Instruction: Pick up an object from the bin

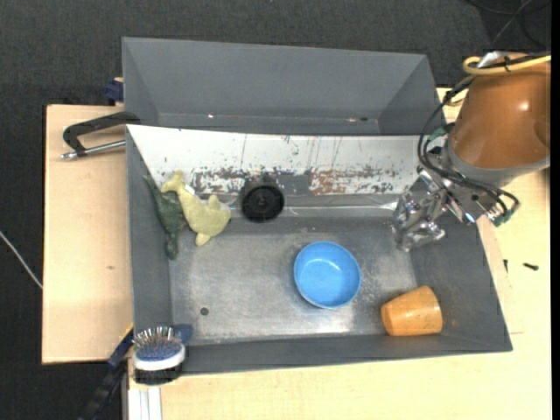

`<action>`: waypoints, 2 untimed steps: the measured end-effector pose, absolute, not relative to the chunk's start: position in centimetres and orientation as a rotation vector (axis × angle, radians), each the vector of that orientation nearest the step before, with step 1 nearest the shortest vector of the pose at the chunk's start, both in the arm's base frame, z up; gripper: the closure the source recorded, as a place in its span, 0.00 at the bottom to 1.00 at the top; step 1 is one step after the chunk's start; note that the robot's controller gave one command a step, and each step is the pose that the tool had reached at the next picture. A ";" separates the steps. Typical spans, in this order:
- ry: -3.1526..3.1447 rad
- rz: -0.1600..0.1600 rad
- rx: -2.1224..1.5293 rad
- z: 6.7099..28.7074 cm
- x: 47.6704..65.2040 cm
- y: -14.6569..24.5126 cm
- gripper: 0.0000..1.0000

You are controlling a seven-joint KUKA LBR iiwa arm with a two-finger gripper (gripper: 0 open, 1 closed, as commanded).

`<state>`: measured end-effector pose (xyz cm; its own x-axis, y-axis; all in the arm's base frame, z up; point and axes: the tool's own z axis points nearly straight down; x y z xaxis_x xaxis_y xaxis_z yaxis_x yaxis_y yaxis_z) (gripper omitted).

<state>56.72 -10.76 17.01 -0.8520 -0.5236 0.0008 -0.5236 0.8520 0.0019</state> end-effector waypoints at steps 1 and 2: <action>-3.026 -0.001 0.854 17.2 56.8 -10.8 0.00; -2.991 -0.011 0.943 7.7 52.6 -3.6 0.00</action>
Offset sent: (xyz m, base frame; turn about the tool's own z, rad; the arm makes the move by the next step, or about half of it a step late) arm 0.0000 0.0000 0.0000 0.0000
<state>52.63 -3.60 7.66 -0.8193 -0.5734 0.0036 -0.5733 0.8193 0.0087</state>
